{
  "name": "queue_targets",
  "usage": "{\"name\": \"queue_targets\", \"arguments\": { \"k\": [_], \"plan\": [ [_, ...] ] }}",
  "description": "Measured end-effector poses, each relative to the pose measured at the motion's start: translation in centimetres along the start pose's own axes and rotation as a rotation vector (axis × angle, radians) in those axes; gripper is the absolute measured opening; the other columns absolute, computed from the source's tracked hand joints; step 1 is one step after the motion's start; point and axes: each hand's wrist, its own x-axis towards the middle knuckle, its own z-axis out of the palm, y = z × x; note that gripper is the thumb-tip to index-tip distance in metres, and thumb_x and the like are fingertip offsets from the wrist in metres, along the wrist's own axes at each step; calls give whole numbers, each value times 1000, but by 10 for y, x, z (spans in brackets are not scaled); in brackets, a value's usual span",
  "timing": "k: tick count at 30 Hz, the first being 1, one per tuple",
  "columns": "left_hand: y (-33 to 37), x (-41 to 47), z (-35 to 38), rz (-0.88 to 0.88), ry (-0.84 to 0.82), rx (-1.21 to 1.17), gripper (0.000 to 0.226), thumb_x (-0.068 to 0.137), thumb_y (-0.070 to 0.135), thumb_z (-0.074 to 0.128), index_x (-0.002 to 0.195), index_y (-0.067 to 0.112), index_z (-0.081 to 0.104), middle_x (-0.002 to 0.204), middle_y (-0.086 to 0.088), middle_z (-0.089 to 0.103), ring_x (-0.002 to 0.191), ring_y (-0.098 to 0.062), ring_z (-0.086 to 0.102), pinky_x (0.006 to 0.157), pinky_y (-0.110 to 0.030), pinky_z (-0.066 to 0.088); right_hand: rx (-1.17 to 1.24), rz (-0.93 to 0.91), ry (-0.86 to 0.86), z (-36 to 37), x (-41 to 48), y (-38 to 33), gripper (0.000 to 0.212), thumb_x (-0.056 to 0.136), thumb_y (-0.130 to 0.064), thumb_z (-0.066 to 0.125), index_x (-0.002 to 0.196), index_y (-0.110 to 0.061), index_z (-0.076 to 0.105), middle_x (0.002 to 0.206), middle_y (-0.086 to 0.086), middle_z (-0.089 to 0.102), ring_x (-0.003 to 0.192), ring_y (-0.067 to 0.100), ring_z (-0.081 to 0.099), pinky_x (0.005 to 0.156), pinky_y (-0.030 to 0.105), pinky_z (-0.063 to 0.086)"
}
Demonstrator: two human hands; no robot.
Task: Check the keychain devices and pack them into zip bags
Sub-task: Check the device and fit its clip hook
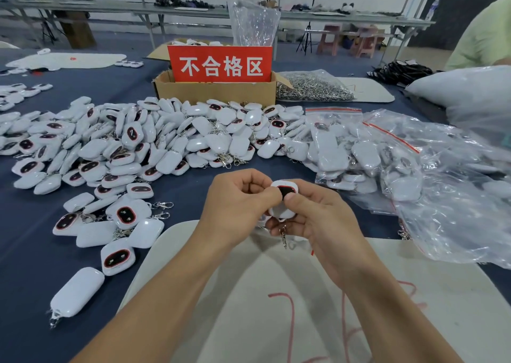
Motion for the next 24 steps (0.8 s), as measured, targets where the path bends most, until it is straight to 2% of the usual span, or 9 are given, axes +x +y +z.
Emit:
{"name": "queue_targets", "arguments": {
  "k": [2,4,9,13,16,20,22,24],
  "plan": [
    [-1,0,0,16,31,36,29,55,45,78,70,20,75,64,-9,69,54,-16,58,53,-26,47,-7,11,-15,1,0,1,26,81,-4,62,103,-7,76,87,21,74,73,26,71,69,30,59],
    [-2,0,0,34,51,77,28,58,46,81,71,22,75,70,-14,69,56,-18,58,57,-32,48,-29,16,-6,2,2,2,27,84,5,65,108,-5,74,87,19,75,73,25,72,70,32,60],
    [0,-1,2,54,14,51,32,55,52,73,76,28,77,70,-4,73,56,-12,62,56,-24,52,-85,-20,48,-1,2,2,37,89,15,56,107,-11,75,85,15,77,70,23,71,71,32,60],
    [0,-1,0,65,-13,61,30,56,50,75,74,26,75,65,-1,69,55,-14,62,59,-29,53,-61,-30,62,0,1,2,36,85,16,58,98,-10,77,77,15,75,61,23,66,60,28,55],
    [-1,0,-2,78,-32,57,27,59,49,77,73,25,74,64,0,68,54,-13,63,59,-29,51,-68,-32,91,0,0,2,33,82,15,61,92,-11,78,73,14,74,58,23,64,55,27,51],
    [-2,2,0,64,-28,53,30,59,51,78,74,25,75,65,0,69,55,-14,62,60,-31,53,-90,-41,99,0,1,2,32,82,9,64,95,-16,78,74,11,75,59,21,65,59,31,50],
    [-3,3,0,54,-12,45,33,57,53,78,74,26,76,67,-3,70,54,-15,62,56,-27,52,-95,-60,100,2,0,2,32,82,4,64,97,-20,78,74,9,75,59,19,64,57,27,52],
    [-3,3,0,50,14,36,35,58,55,80,74,24,76,70,-8,71,53,-15,62,52,-22,49,-160,-96,175,2,1,4,36,82,1,63,100,-28,76,76,5,77,60,16,66,59,26,54]
  ]
}}
